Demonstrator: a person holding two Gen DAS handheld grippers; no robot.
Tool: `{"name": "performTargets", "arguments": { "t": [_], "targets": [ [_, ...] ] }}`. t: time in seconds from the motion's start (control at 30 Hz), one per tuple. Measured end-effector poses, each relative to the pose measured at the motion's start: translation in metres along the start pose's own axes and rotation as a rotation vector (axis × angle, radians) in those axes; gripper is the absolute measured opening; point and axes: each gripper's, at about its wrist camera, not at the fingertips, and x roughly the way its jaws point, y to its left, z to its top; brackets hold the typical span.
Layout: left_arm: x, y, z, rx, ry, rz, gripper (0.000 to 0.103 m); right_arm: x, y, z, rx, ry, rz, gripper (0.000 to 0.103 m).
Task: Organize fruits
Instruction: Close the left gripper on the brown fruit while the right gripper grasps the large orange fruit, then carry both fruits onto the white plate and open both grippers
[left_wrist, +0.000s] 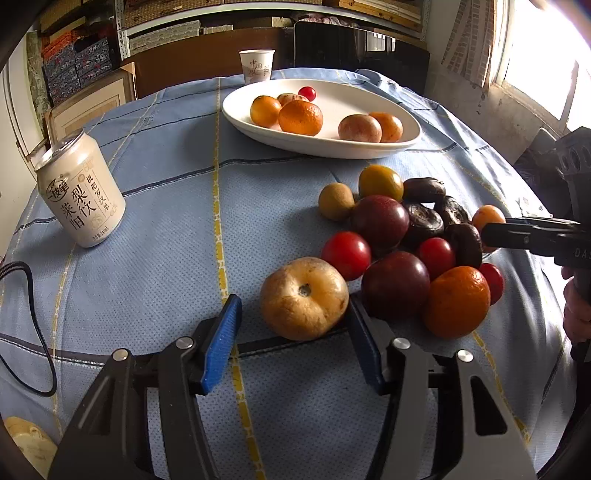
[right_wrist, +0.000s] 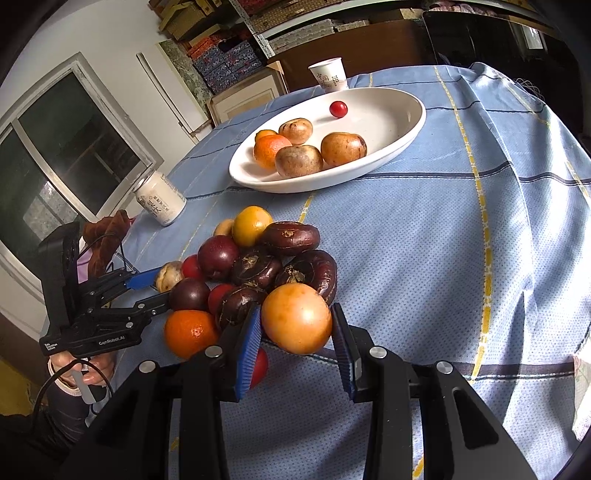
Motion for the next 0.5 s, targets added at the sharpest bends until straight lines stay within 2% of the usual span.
{"name": "performTargets", "arguments": {
  "t": [0.17,0.3,0.5],
  "targets": [
    [0.0012,-0.0015,-0.0005,0.008,0.003,-0.004,0.055,0.0008,0.0004,-0.0002,-0.003,0.004,-0.001,0.038],
    [-0.0012,-0.0025,-0.0011,0.015,-0.005,-0.018,0.045,0.0004,0.0011,0.0003,-0.01,-0.003,-0.005,0.038],
    [-0.0064,0.0008,-0.0015,-0.007,-0.026,-0.001,0.044,-0.0027,0.0029,0.0011,-0.027,-0.031,-0.001,0.038]
  ]
}}
